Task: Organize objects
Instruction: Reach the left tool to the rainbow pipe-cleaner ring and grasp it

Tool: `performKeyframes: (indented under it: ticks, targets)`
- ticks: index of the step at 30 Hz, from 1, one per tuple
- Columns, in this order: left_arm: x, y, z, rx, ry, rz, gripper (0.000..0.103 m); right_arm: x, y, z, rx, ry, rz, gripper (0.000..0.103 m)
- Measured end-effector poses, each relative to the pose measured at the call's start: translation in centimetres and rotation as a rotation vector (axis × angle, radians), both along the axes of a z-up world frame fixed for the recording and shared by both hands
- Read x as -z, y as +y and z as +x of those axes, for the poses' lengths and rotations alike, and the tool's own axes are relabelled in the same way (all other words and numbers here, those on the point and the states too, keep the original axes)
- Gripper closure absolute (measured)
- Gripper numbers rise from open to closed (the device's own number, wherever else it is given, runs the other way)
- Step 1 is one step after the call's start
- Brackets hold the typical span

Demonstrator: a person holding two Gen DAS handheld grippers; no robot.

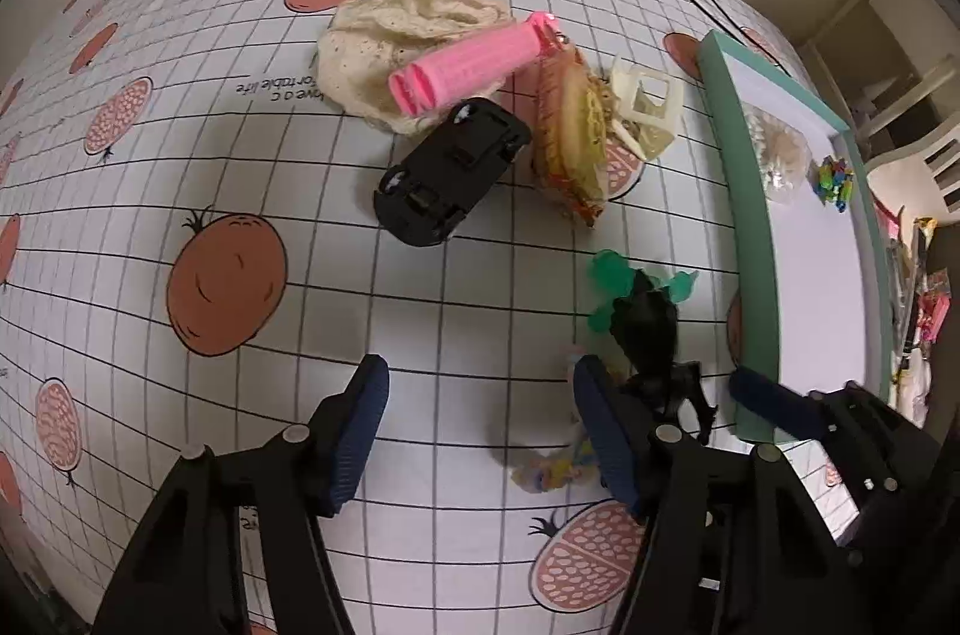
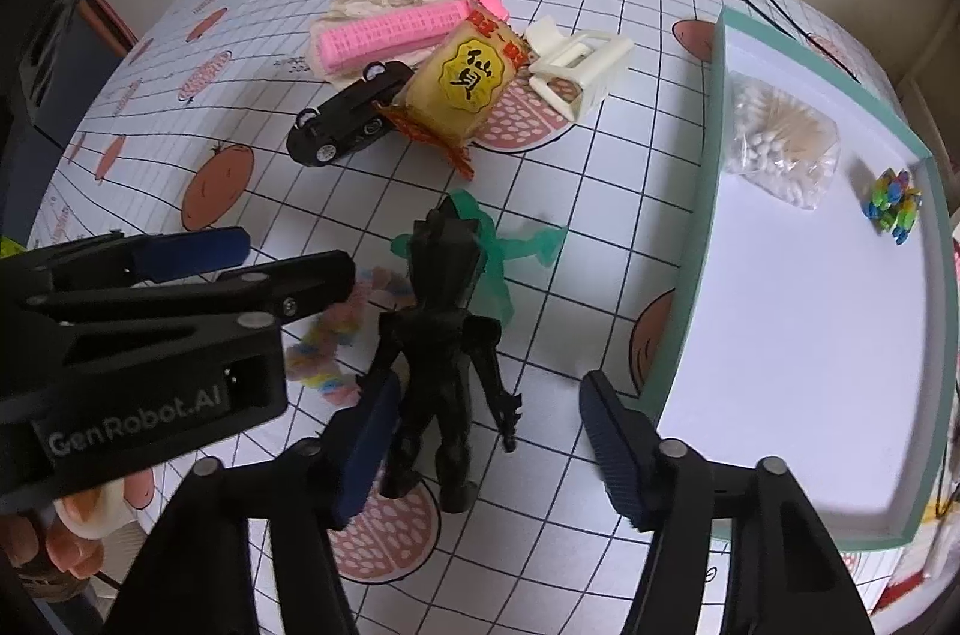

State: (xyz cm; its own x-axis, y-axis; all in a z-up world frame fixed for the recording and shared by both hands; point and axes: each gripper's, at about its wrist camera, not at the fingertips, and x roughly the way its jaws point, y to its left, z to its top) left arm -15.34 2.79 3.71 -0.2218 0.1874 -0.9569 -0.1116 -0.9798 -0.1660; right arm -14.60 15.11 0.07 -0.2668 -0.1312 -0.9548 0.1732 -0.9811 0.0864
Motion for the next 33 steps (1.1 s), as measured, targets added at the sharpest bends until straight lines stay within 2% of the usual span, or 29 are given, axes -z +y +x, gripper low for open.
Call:
performKeyframes:
  ticks: [6, 14, 23, 25, 33]
  targets:
    - [-0.3, -0.6, -0.3, -0.027, -0.010, 0.050, 0.037, -0.1, -0.2, -0.2, -0.010, -0.005, -0.020, 0.052]
    - [-0.7, -0.3, -0.3, -0.029, -0.030, 0.141, 0.038, 0.1, -0.1, -0.1, -0.009, -0.014, -0.034, 0.058]
    - [-0.1, 1.2, -0.5, 0.009, -0.048, 0.130, 0.038, 0.2, 0.2, -0.4, -0.002, -0.023, -0.043, 0.058]
    - [0.2, 1.6, -0.4, 0.021, -0.049, 0.109, 0.044, -0.1, 1.0, 0.1, -0.001, -0.024, -0.045, 0.058]
    - [0.2, 2.1, -0.1, 0.050, -0.037, 0.067, 0.051, 0.0, 1.1, 0.1, -0.002, -0.024, -0.043, 0.058]
